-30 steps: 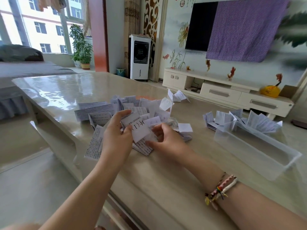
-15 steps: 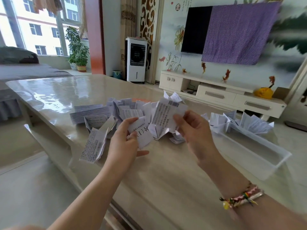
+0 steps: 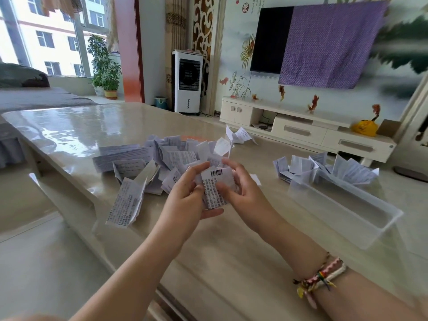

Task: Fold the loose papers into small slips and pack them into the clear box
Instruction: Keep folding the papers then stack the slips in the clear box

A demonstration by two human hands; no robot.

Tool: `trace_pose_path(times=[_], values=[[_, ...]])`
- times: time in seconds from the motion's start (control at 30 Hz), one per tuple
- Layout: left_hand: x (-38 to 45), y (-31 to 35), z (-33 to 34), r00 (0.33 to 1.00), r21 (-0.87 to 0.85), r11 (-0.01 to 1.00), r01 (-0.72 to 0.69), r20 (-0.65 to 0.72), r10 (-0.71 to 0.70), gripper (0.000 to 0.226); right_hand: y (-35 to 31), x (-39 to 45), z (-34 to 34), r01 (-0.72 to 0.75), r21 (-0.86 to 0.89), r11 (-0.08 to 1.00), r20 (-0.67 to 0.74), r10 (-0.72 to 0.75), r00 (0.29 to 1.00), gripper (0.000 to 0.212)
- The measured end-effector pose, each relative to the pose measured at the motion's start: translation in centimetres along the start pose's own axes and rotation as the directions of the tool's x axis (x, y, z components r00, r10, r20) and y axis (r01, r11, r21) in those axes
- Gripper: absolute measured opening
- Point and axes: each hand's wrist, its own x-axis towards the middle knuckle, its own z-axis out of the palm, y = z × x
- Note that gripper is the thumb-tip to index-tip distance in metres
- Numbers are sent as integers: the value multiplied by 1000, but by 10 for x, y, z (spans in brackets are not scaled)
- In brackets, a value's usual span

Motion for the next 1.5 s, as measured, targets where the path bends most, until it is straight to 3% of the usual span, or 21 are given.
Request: trace_pose_path(times=[0.2, 0.37, 0.43, 0.47, 0.53, 0.6, 0.87, 0.97, 1.07, 1.13, 1.2, 1.37, 1.5], values=[[-2, 0, 6, 1000, -28, 999, -20, 17, 21, 48, -3, 1, 3, -13, 50, 999, -39, 15, 999, 48], [-3, -3, 1, 998, -5, 998, -63, 13, 63, 68, -3, 3, 4, -4, -3, 1000, 46, 4, 999, 46], [0, -2, -6, 997, -21, 998, -67, -49, 65, 68, -6, 5, -2, 56, -111, 992, -11, -58, 998, 43], [1, -2, -10, 995, -12, 997, -70, -74, 69, 68, -5, 7, -7, 106, -248, 963, -67, -126, 990, 43], [6, -1, -19, 990, 17, 997, -73, -120, 74, 69, 1, 12, -21, 175, -585, 792, -93, -279, 956, 51], [9, 0, -26, 985, 34, 996, -78, -149, 83, 68, 8, 17, -28, 178, -774, 608, -5, -287, 958, 60], [14, -2, -35, 981, 78, 995, -56, -179, 69, 68, 4, 44, -15, 243, -960, 137, 236, -67, 970, 75], [15, -3, -37, 982, 60, 997, -57, -176, 67, 65, 0, 59, -14, 279, -959, 48, 276, -60, 959, 50], [17, -4, -38, 971, 74, 989, -125, -194, 138, 63, -2, 65, -18, 298, -947, 120, 276, -174, 945, 23], [18, -4, -38, 954, 123, 971, -204, -197, 225, 63, -6, 64, -21, 266, -916, 301, 166, -321, 932, 4], [17, -5, -36, 933, 189, 945, -267, -196, 303, 61, -16, 56, -24, 224, -816, 533, 21, -360, 933, 15], [15, -7, -27, 902, 270, 907, -324, -201, 382, 55, -44, 30, -44, 69, -498, 864, -133, -155, 979, 14], [13, -10, -15, 897, 339, 870, -359, -133, 422, 38, -52, 9, -53, 9, -220, 976, -77, -27, 997, 17]])
